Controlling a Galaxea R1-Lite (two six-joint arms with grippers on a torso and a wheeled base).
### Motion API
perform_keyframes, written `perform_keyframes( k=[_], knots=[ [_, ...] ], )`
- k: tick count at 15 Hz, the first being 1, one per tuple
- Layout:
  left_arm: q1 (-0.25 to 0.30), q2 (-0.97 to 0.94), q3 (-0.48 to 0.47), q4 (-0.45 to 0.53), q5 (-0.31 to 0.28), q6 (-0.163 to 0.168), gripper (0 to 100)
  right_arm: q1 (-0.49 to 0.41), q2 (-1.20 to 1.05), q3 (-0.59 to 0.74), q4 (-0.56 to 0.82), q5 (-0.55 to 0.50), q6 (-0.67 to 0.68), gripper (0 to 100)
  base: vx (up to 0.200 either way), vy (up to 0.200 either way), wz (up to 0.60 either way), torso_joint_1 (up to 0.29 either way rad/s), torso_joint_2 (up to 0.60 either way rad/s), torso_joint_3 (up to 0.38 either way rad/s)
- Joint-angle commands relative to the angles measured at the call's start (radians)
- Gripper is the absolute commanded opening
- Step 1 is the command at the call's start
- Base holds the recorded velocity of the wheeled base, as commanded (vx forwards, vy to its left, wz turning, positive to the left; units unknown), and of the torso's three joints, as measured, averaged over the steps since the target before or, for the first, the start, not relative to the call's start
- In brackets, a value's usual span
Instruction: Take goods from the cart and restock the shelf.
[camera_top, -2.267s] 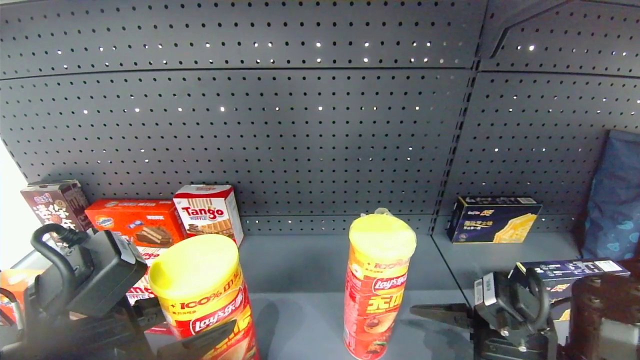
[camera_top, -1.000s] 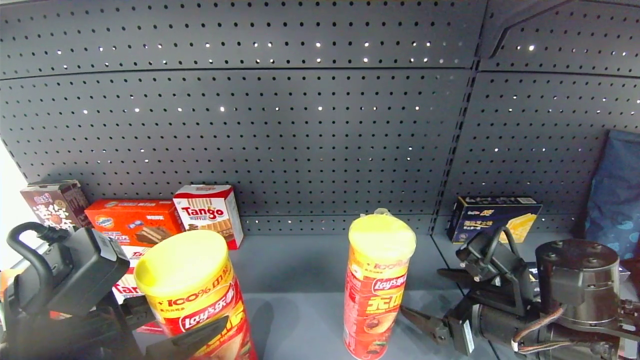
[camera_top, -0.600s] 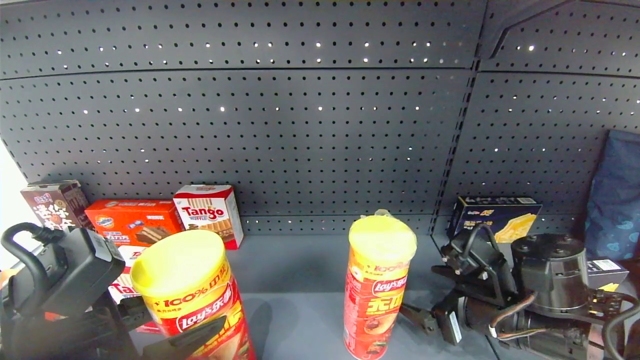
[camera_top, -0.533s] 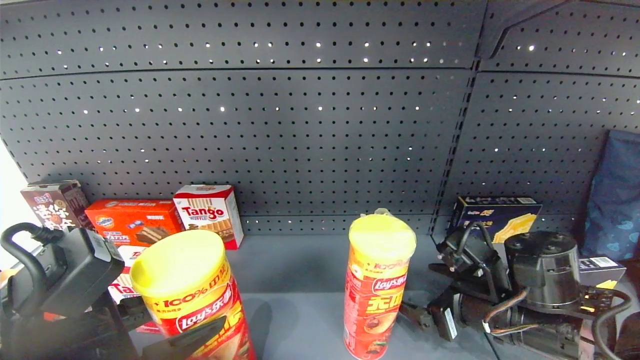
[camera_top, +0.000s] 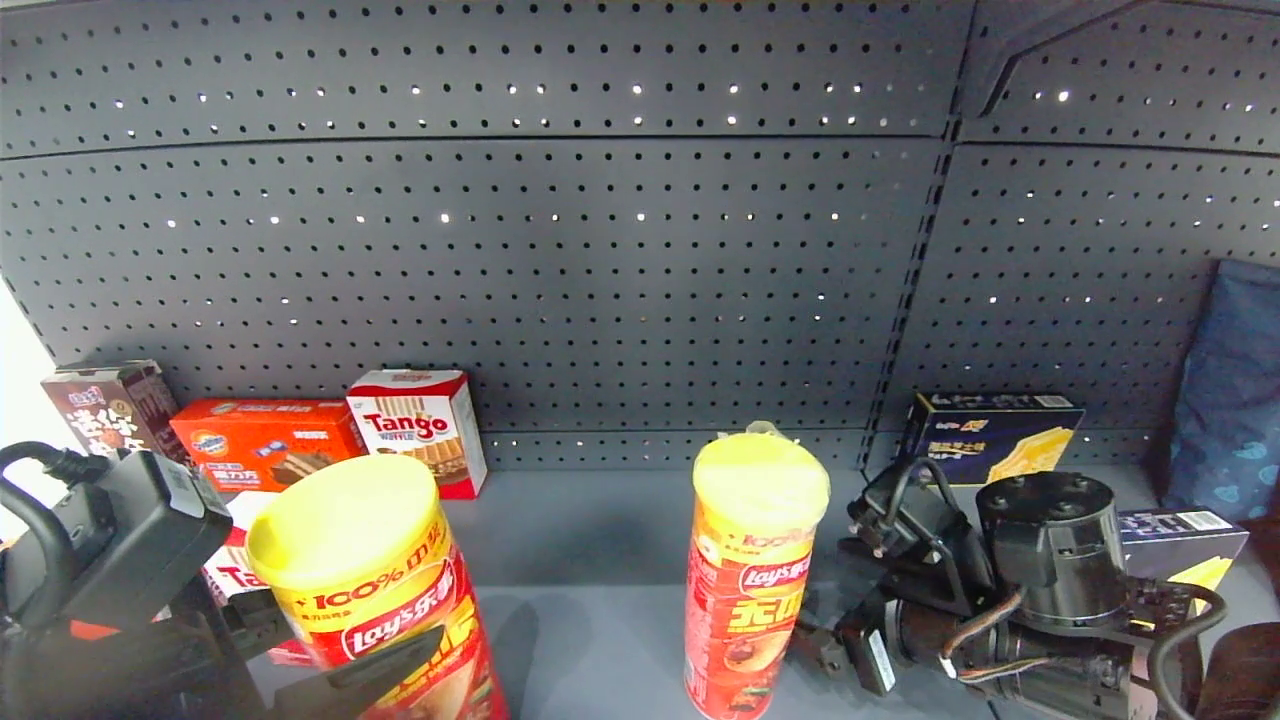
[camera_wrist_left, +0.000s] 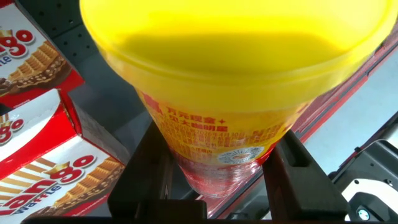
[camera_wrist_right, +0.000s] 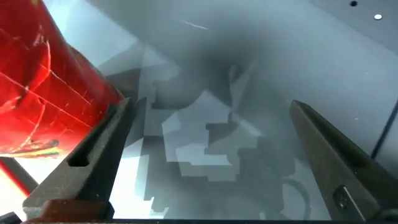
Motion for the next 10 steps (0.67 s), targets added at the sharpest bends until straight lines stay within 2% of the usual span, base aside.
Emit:
perform_keyframes(
  k=[1,7,10],
  knots=[
    [0.0,0.0,0.003,0.0,0.0,0.0,0,0.01,-0.001,0.0,-0.002,0.0,0.0,100,0.0,0.0,0.0,0.0,0.0,0.0],
    [0.001,-0.008,0.005,0.0,0.0,0.0,0,0.024,-0.021,0.011,-0.002,-0.004,0.0,100,0.0,0.0,0.0,0.0,0.0,0.0],
    [0.0,-0.011,0.011,0.0,0.0,0.0,0,0.024,-0.129,0.042,0.0,-0.029,0.0,100,0.0,0.0,0.0,0.0,0.0,0.0]
  ],
)
